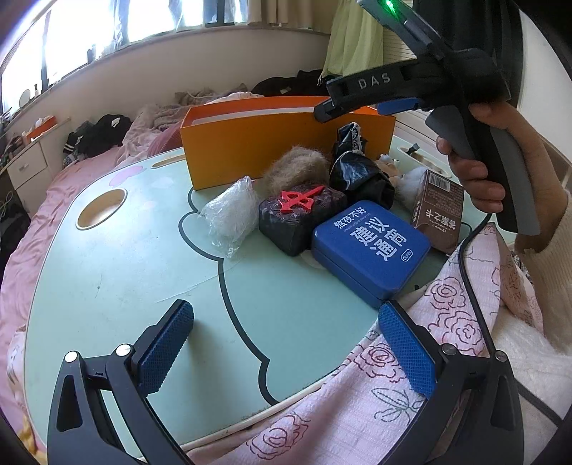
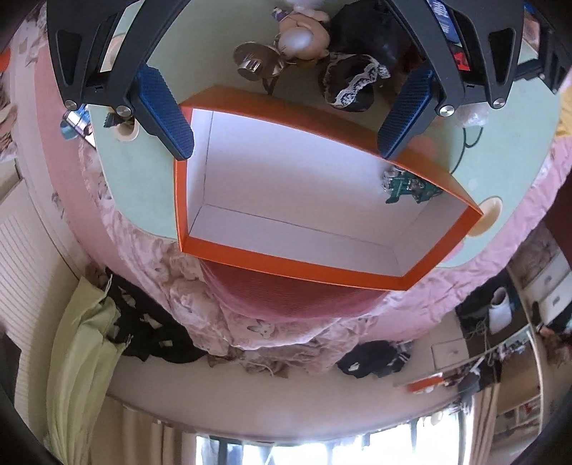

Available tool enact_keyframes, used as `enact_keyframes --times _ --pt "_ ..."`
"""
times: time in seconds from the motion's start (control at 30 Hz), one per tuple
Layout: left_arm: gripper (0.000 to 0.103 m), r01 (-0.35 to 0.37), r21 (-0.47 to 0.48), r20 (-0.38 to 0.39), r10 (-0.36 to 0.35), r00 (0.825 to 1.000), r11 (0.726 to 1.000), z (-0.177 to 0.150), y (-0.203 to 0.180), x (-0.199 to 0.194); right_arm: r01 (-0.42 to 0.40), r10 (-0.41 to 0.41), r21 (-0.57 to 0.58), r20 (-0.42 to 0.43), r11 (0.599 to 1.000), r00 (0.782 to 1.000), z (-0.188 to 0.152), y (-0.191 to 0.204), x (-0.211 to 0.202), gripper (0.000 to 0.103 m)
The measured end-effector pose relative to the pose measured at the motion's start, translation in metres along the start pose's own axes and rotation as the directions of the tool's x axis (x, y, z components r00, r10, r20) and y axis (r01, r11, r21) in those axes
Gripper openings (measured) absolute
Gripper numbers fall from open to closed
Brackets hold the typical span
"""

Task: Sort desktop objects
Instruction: 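Reach into the box and grasp the green circuit board with the right gripper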

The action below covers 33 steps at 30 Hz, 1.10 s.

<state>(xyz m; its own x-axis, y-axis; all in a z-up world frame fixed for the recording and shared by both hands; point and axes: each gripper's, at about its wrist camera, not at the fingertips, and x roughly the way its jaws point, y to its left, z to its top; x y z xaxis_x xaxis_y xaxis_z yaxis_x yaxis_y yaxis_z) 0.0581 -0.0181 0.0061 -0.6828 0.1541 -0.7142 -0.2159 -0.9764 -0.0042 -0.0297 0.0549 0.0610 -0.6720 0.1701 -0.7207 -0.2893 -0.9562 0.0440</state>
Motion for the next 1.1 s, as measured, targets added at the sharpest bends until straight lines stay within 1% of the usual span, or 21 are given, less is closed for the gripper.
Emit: enact_keyframes --times 0.13,0.37,0.43,0.5,0.53,0.57,0.6,0.63,0.7,0.77,0.8,0.83,0.87,0.9,1.0,1.03,1.1 --pt "0.103 0.000 0.000 0.000 0.000 1.000 1.000 0.000 0.000 0.000 0.055 -0.055 -0.020 -0.008 0.998 0.998 0.000 0.000 0.007 0.103" --pt "0.103 0.001 0.001 0.000 -0.001 1.000 1.000 0.000 0.000 0.000 0.058 -0.059 -0.025 -0.014 0.998 0.998 0.005 -0.009 0.007 0.103" --pt "0.103 0.001 0.001 0.001 -0.001 1.000 1.000 0.000 0.000 0.000 0.004 -0.004 0.008 -0.004 1.000 1.000 0.010 -0.014 -0.004 0.103" --pt "0.103 0.001 0.001 0.001 -0.001 1.000 1.000 0.000 0.000 0.000 -0.100 0.098 0.058 0.025 0.993 0.995 0.021 -0.016 -0.020 0.103" --pt "0.103 0.000 0.001 0.001 0.000 1.000 1.000 0.000 0.000 0.000 -0.167 0.165 0.091 0.034 0.982 0.986 0.029 -0.017 -0.026 0.103" --pt "0.103 0.000 0.002 0.001 0.000 1.000 1.000 -0.001 0.000 -0.001 -0.223 0.222 0.122 0.025 0.967 0.975 0.038 -0.015 -0.029 0.103" --pt "0.103 0.001 0.001 0.001 -0.001 1.000 1.000 -0.001 0.000 0.000 -0.264 0.269 0.156 -0.008 0.952 0.963 0.049 -0.011 -0.026 0.103" --pt "0.103 0.001 0.001 0.001 -0.001 1.000 1.000 -0.001 0.000 0.000 -0.285 0.298 0.182 -0.047 0.941 0.953 0.056 -0.007 -0.020 0.103" --pt "0.103 0.002 0.001 0.002 -0.002 1.000 1.000 -0.001 0.000 -0.001 -0.313 0.351 0.230 -0.148 0.921 0.925 0.069 0.003 0.002 0.100" --pt "0.103 0.002 0.002 0.003 -0.002 1.000 1.000 -0.001 -0.001 -0.001 -0.313 0.387 0.286 -0.257 0.906 0.886 0.075 0.012 0.036 0.089" --pt "0.103 0.003 0.002 0.004 -0.003 1.000 1.000 -0.001 -0.001 -0.001 -0.309 0.404 0.318 -0.296 0.896 0.865 0.075 0.014 0.049 0.086" --pt "0.103 0.003 0.002 0.005 -0.003 1.000 1.000 0.000 -0.002 -0.001 -0.301 0.424 0.360 -0.338 0.883 0.840 0.072 0.017 0.065 0.081" --pt "0.103 0.004 0.003 0.005 -0.004 1.000 1.000 0.000 -0.002 -0.001 -0.291 0.433 0.384 -0.362 0.876 0.826 0.071 0.018 0.076 0.079" --pt "0.103 0.004 0.003 0.006 -0.004 1.000 1.000 0.000 -0.002 -0.002 -0.279 0.433 0.397 -0.379 0.875 0.818 0.070 0.019 0.084 0.078" --pt "0.103 0.004 0.003 0.007 -0.004 1.000 1.000 0.000 -0.003 -0.002 -0.254 0.406 0.384 -0.395 0.888 0.824 0.071 0.029 0.094 0.078" --pt "0.103 0.004 0.003 0.006 -0.004 1.000 1.000 0.000 -0.003 -0.002 -0.253 0.406 0.381 -0.405 0.889 0.819 0.071 0.033 0.097 0.078" --pt "0.103 0.004 0.002 0.006 -0.004 1.000 1.000 0.000 -0.004 -0.001 -0.247 0.408 0.379 -0.436 0.892 0.802 0.068 0.043 0.108 0.080"
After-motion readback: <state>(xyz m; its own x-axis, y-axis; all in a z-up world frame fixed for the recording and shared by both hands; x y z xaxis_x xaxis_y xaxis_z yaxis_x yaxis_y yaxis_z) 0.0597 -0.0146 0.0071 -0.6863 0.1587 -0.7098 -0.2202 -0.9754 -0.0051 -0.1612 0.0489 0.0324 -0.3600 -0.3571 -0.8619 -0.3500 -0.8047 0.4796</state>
